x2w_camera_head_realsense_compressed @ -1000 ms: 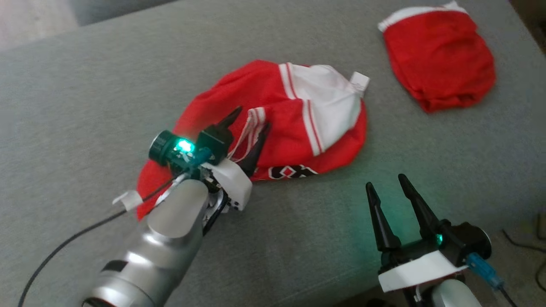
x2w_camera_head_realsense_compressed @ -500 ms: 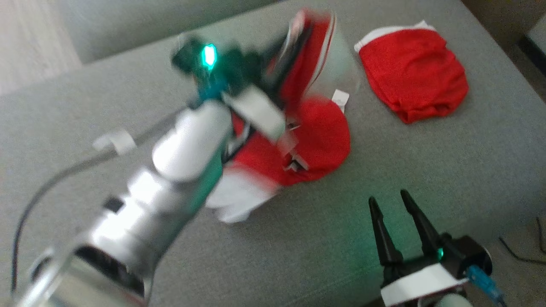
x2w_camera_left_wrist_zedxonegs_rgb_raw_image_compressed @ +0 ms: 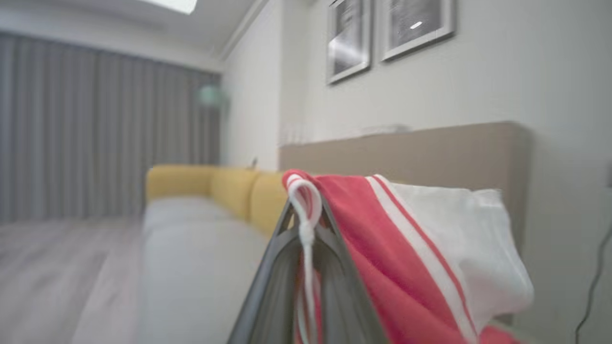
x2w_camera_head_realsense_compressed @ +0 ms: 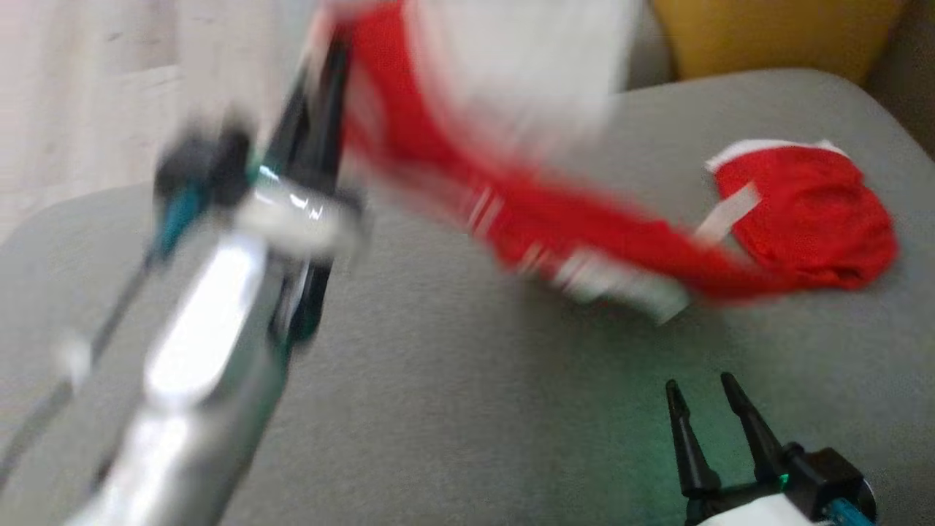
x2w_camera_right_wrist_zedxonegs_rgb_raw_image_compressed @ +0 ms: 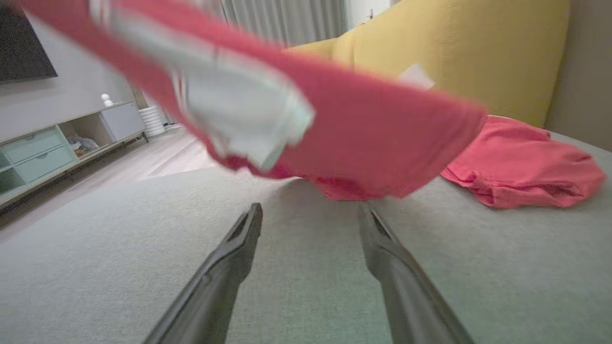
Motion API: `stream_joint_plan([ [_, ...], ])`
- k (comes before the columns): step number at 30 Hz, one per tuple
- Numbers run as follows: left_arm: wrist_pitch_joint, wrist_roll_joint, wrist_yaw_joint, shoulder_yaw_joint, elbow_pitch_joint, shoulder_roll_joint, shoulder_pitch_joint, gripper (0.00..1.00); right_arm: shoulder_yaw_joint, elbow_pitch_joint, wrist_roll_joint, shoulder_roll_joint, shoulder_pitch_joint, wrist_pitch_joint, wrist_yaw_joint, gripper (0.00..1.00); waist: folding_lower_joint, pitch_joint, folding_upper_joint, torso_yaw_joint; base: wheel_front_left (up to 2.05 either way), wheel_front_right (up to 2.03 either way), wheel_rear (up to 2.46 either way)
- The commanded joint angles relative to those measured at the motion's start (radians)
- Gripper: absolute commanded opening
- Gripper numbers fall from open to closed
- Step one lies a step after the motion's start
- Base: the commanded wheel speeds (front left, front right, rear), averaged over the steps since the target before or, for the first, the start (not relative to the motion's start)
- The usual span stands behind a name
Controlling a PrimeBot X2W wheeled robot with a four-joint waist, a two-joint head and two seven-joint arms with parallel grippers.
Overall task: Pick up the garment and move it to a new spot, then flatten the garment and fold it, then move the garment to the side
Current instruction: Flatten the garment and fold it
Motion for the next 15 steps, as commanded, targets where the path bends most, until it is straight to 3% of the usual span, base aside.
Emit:
stream_joint_plan([
  [1,0.001,-0.040,0.029,0.059,-0.047,0.058,0.109,0.00,0.013,-0.038,-0.001,-0.004,-0.017,-0.004,0.007,1.00,0.0002,-0.014,0.0000,0.077,0.00,0.00,0.00],
  [5,-0.017,-0.127,0.053,0.120,-0.037,0.104,0.365,0.02,0.006,-0.041,-0.006,-0.004,-0.016,-0.004,0.007,1.00,0.0002,0.006,0.0000,0.122,0.00,0.00,0.00],
  [6,-0.021,-0.146,0.051,0.135,-0.018,0.112,0.409,0.45,0.007,-0.040,-0.008,-0.004,-0.018,-0.004,0.007,1.00,0.0002,0.010,0.0000,0.129,0.00,0.00,0.00],
  [7,-0.024,-0.157,0.050,0.147,0.006,0.121,0.441,0.80,0.008,-0.040,-0.009,-0.004,-0.020,-0.004,0.007,1.00,0.0002,0.014,0.0000,0.135,0.00,0.00,0.00],
  [8,-0.028,-0.158,0.054,0.158,0.033,0.133,0.464,1.00,0.010,-0.039,-0.011,-0.004,-0.022,-0.004,0.007,1.00,0.0002,0.017,0.0000,0.139,0.00,0.00,0.00],
  [15,-0.045,-0.094,0.082,0.230,0.054,0.207,0.482,1.00,0.002,-0.039,-0.016,-0.004,-0.029,-0.004,0.007,1.00,0.0002,0.038,0.0000,0.162,0.00,0.00,0.00],
])
